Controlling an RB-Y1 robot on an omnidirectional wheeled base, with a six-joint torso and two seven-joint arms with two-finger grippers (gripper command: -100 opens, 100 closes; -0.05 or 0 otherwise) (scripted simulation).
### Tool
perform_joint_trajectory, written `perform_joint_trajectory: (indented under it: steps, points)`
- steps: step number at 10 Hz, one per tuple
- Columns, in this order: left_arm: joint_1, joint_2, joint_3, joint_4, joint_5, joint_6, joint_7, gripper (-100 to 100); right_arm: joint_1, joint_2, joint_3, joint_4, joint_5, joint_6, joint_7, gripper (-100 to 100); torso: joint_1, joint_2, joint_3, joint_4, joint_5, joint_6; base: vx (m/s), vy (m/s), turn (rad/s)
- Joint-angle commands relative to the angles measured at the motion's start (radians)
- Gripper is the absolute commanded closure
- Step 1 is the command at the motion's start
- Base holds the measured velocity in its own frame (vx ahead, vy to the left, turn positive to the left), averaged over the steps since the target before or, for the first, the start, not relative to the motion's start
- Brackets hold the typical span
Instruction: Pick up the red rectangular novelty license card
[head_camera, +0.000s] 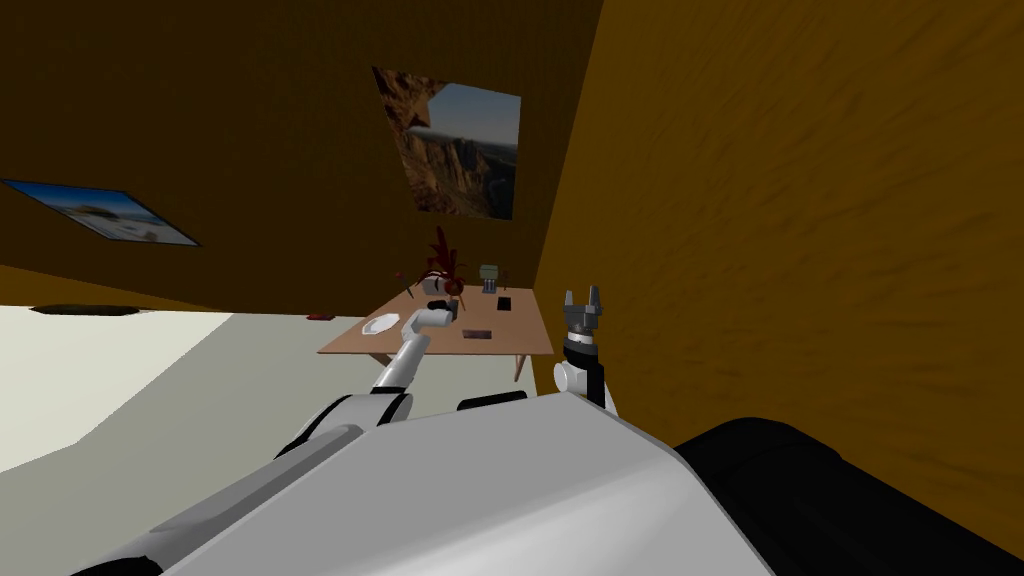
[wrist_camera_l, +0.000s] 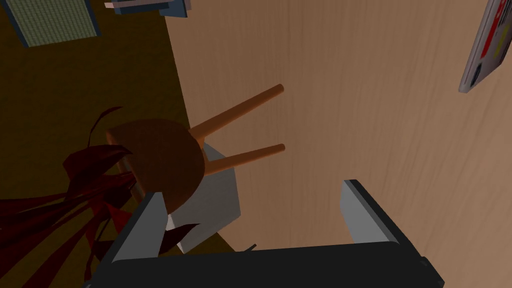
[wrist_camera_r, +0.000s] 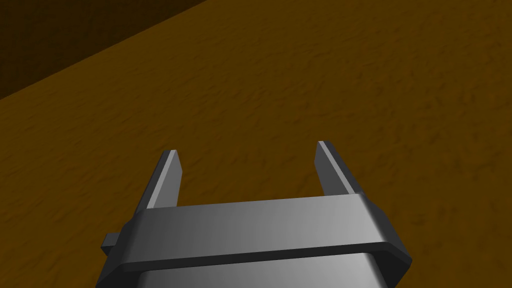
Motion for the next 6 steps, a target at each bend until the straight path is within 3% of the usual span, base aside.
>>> perform_joint_trajectory:
  steps: [1, 2, 3, 6]
  points:
    - [0.008, -0.003, 0.0, -0.006, -0.004, 0.032, 0.002, -100, 0.0, 0.0, 0.0, 0.0, 0.0, 0.0, 0.0, 0, 0.0, 0.0, 0.0, 0.0, 0.0, 0.0, 0.013, -0.005, 0.004]
    - [-0.025, -0.006, 0.008, 0.043, -0.006, 0.074, 0.007, -100, 0.0, 0.0, 0.0, 0.0, 0.0, 0.0, 0.0, 0, 0.001, 0.001, 0.001, 0.0, 0.0, 0.0, 0.028, -0.013, -0.054]
    - [-0.025, -0.006, 0.008, 0.049, -0.006, 0.087, 0.007, -100, 0.0, 0.0, 0.0, 0.0, 0.0, 0.0, 0.0, 0, 0.0, 0.001, 0.0, 0.0, 0.0, 0.0, 0.023, -0.01, -0.041]
    - [-0.085, -0.015, 0.025, 0.14, -0.013, 0.171, 0.015, -100, 0.0, 0.0, 0.0, 0.0, 0.0, 0.0, 0.0, 0, 0.0, 0.0, 0.0, 0.0, 0.0, 0.0, 0.032, -0.014, -0.05]
